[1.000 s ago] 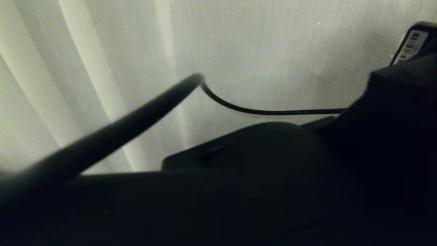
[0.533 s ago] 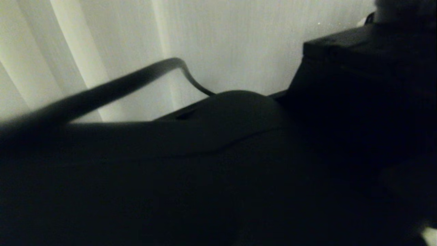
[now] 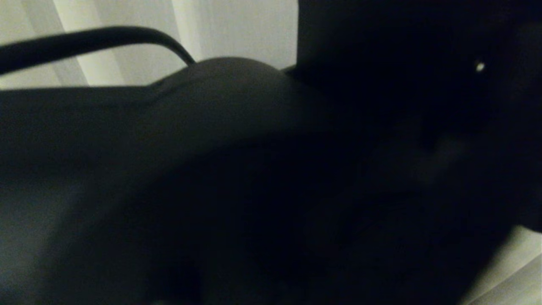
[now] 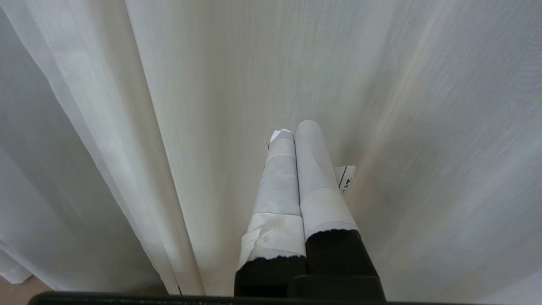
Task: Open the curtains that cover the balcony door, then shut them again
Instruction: Close the outer curtains on both sides
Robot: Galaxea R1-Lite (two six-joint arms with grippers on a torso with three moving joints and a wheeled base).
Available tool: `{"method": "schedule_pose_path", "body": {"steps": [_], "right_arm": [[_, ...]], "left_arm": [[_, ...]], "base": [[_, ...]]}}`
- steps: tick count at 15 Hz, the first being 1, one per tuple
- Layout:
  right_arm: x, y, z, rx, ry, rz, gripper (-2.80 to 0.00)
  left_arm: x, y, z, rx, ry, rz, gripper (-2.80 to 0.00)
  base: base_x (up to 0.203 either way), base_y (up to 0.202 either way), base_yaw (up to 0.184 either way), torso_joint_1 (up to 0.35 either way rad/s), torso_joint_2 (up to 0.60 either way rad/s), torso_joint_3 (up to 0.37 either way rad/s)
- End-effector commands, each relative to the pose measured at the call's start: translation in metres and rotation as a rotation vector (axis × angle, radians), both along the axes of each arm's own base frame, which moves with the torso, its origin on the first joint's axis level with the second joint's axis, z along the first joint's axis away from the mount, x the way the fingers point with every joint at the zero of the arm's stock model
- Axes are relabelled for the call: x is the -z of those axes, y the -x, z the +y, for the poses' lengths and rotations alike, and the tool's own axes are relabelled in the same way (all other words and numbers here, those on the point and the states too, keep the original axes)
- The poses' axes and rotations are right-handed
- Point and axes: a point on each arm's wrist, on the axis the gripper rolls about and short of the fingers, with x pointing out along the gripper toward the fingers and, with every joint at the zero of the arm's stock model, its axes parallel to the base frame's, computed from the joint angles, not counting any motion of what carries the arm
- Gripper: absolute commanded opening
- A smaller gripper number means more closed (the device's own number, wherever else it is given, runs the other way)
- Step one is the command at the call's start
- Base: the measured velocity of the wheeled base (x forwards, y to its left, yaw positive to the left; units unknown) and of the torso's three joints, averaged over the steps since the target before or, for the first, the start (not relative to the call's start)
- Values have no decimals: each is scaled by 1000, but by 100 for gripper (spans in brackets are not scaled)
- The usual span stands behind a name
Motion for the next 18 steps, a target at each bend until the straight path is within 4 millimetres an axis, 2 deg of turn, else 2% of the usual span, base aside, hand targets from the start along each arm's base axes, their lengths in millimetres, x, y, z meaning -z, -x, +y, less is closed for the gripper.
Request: {"method": "schedule_pose_path", "body": {"steps": [1, 8, 13, 18], "right_arm": [[0, 0, 0, -2, 1, 2, -280], [0, 0, 0, -2, 1, 2, -280], [0, 0, 0, -1, 1, 2, -280], [0, 0, 0, 0, 1, 2, -280]], "left_arm": [[-11, 2, 10, -5, 28, -8, 0], [-36, 16, 46, 2, 72, -26, 0], [-57, 35, 78, 19, 102, -63, 0], [-65, 59, 115, 63, 101, -80, 0]], "base": [[0, 0, 0, 0, 0, 0], [0, 0, 0, 0, 0, 0], [0, 0, 0, 0, 0, 0], [0, 0, 0, 0, 0, 0]]}}
